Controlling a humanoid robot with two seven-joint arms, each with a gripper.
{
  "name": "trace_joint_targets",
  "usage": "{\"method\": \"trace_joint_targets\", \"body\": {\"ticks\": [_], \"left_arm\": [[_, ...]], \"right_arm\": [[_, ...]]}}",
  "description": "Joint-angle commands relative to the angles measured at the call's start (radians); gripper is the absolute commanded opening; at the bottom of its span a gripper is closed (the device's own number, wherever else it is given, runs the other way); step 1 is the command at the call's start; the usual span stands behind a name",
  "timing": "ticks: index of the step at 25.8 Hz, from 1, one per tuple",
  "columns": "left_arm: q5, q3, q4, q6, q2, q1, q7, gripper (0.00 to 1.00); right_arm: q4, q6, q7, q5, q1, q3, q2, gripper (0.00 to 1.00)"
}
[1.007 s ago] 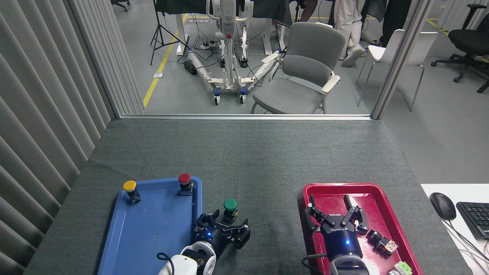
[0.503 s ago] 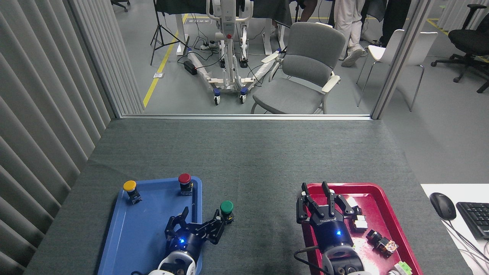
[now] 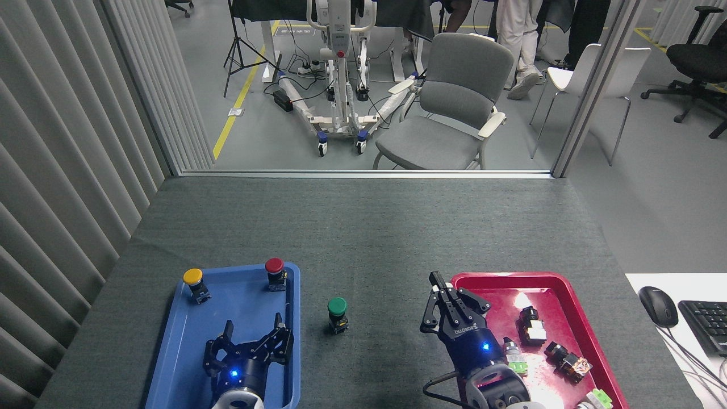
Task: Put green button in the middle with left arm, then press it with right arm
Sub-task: 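Withdraw the left gripper and move the right gripper over the green button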
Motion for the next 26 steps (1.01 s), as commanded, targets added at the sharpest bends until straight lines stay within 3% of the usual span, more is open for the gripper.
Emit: {"method": "trace_joint_targets", "body": {"ticks": [1, 6, 14, 19, 26], "left_arm": [[0.066, 0.011, -0.051, -0.002, 0.039, 0.008, 0.073, 0.99], [0.077, 0.053, -0.044, -0.028, 0.092, 0.008, 0.067, 0.99], [0.078, 0.129, 0.002, -0.408, 0.223, -0.007, 0.053, 0.99], [0.078, 0.132, -0.002, -0.430, 0.240, -0.016, 0.053, 0.99], [0.075, 0.120, -0.008, -0.379, 0.226, -0.073, 0.048, 0.99]], "right_arm": [[0.007, -0.010, 0.001, 0.000, -0.010, 0.006, 0.024, 0.00], [0.049, 0.003, 0.007, 0.002, -0.054, 0.052, 0.078, 0.00], [0.110, 0.026, 0.012, 0.014, -0.109, 0.119, 0.123, 0.00], [0.171, 0.076, 0.012, 0.014, -0.155, 0.159, 0.155, 0.00], [0.299, 0.193, 0.012, 0.014, -0.249, 0.300, 0.196, 0.00]]}}
